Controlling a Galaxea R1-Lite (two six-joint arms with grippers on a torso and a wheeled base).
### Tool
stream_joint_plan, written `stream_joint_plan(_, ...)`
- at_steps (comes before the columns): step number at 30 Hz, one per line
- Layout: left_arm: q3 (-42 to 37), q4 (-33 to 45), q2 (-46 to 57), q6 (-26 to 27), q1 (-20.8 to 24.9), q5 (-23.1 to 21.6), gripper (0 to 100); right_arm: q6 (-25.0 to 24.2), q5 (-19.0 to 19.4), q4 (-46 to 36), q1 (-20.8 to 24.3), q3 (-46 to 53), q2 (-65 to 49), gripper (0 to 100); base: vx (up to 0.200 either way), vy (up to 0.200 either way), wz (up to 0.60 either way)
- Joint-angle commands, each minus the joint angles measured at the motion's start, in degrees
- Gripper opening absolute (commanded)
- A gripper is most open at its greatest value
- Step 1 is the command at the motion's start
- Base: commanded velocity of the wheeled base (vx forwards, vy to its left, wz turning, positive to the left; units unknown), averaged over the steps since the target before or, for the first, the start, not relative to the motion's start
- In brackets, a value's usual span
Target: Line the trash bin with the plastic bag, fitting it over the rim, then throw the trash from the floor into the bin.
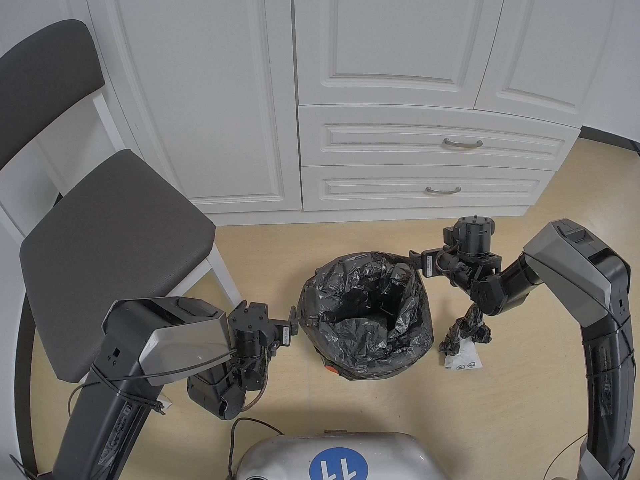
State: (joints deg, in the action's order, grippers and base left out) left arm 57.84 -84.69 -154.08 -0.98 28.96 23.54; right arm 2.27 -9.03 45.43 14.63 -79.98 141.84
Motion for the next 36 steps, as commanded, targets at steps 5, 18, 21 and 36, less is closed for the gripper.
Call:
stream_joint_plan(5,1.0,1.7,-1.2,-0.2,0.0,-0.1,100,0.9,0.0,0.4,0.3,0.9,0.3,100,0.0,0.0,0.0)
stream_joint_plan(18,1.0,1.5,2.7,0.6,-1.5,0.1,100,1.9,0.0,4.0,0.3,4.3,-3.0,100,0.0,0.0,0.0)
stream_joint_plan(21,-1.4,1.4,6.2,0.5,-1.0,0.0,100,2.0,0.0,4.8,0.6,4.8,-3.2,100,0.0,0.0,0.0)
stream_joint_plan(36,-2.7,-2.1,2.9,-0.6,7.5,-0.1,100,2.4,0.0,5.3,1.7,5.7,-2.6,100,0.0,0.0,0.0)
